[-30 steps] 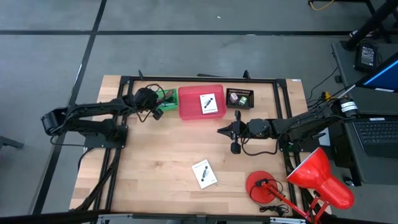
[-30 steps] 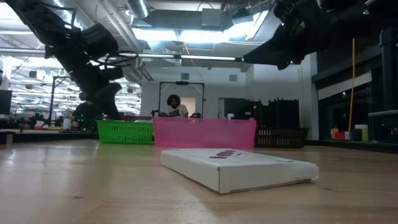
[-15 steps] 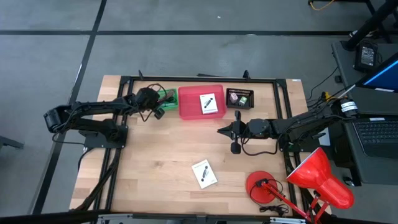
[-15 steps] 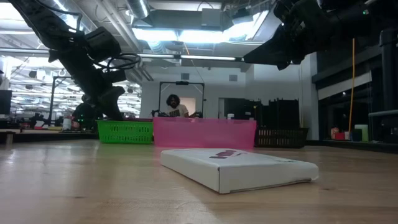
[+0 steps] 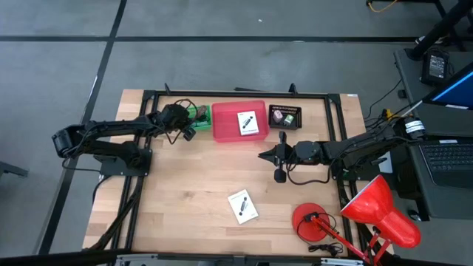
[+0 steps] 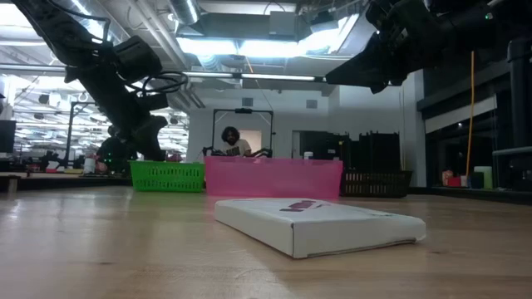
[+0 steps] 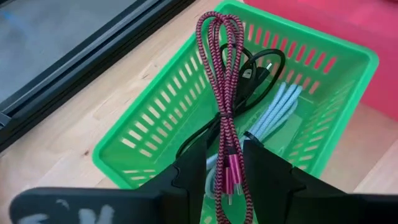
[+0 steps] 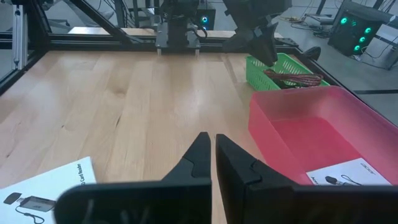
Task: Pick and place items into bin
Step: Put the white card reader box into the red bin
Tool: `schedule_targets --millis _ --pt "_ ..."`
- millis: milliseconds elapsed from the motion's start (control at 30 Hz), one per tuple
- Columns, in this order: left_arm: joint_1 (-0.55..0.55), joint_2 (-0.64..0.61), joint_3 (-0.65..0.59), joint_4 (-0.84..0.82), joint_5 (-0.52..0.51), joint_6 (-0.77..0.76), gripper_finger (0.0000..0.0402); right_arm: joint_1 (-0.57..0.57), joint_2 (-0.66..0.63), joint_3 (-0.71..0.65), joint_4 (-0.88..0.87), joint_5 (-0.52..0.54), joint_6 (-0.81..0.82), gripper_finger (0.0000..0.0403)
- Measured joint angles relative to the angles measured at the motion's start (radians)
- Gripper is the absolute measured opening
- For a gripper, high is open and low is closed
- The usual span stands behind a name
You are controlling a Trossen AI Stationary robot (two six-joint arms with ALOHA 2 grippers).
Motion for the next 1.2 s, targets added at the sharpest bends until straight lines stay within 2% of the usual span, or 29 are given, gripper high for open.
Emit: schedule_targets --millis 300,633,867,967,1100,1200 --pt "-0.001 -0.001 0.000 0.057 0.014 0.010 0.0111 0.000 0.000 0.000 0.000 0.000 0.000 0.0007" --pt "-0.001 -0.087 0.000 0.082 0.318 0.078 0.0100 0.000 0.000 0.000 0.000 0.000 0.001 0.0007" --pt "-0.008 -0.222 0.000 0.080 0.416 0.078 0.0090 0.000 0.000 0.000 -0.001 0.000 0.001 0.0007" --pt "-0.043 -0.266 0.000 0.061 0.419 0.100 0.0082 0.000 0.000 0.000 -0.001 0.000 0.001 0.0007" --pt "-0.127 -0.311 0.000 0.017 0.465 0.202 0.0066 0.000 0.000 0.000 -0.005 0.000 0.001 0.0007" --pt "-0.194 -0.325 0.000 0.011 0.461 0.198 0.0050 0.000 0.000 0.000 -0.008 0.000 0.001 0.0007"
